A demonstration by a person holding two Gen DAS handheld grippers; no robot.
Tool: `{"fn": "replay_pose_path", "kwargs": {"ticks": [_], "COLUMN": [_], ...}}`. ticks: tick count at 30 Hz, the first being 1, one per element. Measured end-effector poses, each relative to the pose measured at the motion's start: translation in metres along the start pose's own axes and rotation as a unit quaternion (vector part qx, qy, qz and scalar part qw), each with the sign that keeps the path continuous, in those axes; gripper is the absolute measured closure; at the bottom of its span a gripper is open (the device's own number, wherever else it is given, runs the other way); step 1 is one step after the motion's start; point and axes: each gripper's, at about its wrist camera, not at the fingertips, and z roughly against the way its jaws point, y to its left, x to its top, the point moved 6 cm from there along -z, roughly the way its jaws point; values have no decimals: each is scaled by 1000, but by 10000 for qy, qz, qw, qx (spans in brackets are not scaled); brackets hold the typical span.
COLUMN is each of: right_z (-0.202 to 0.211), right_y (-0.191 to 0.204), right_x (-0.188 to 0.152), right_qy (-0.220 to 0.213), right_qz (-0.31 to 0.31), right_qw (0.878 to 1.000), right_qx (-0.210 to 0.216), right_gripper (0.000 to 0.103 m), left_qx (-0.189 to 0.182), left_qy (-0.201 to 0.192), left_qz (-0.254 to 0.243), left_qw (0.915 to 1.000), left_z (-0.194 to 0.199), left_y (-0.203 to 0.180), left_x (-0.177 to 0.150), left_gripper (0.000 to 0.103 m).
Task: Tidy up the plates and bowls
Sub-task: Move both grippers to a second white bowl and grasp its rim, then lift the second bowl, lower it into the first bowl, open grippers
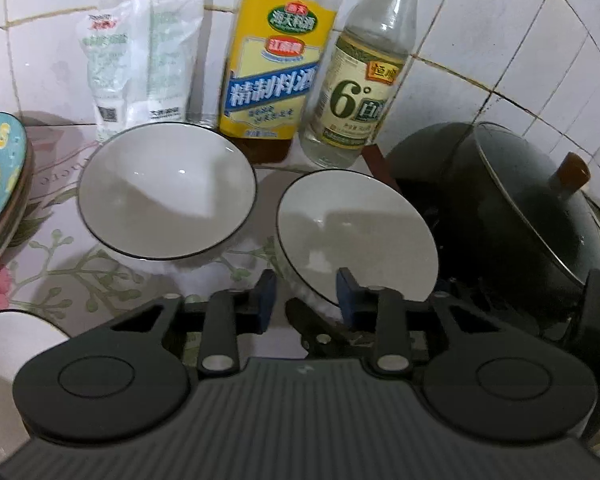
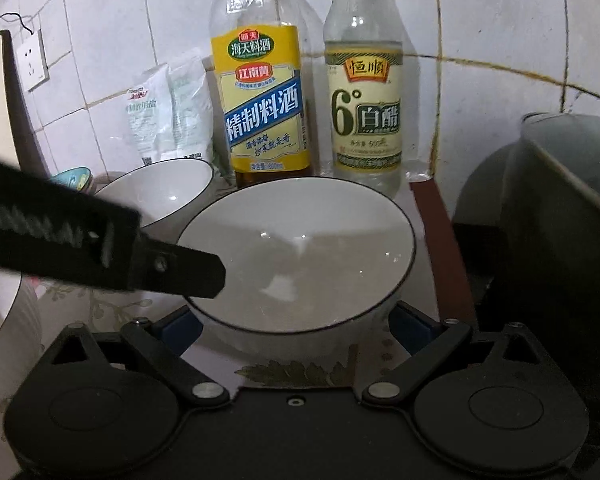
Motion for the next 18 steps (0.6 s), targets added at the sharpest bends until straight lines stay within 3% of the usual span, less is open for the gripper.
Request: {"fn": "replay_pose_path", "kwargs": {"ticks": [10,18], "right_z": [12,50], "right_y": [6,23], "right_x": [-5,-10], "right_qy": [93,15], "right_qz": [-64,-96], "right_qw": [9999,9999], "right_qx": [114,29], "right_gripper": [7,9], "left_qx": [-162,-267], "left_qy": [73,20], "left_qz": [-322,-567], "left_qw": [9993,9980], "left_z": [17,57], "left_y": [-6,-13], "left_x": [-9,-19], "left_gripper": [81,81]}}
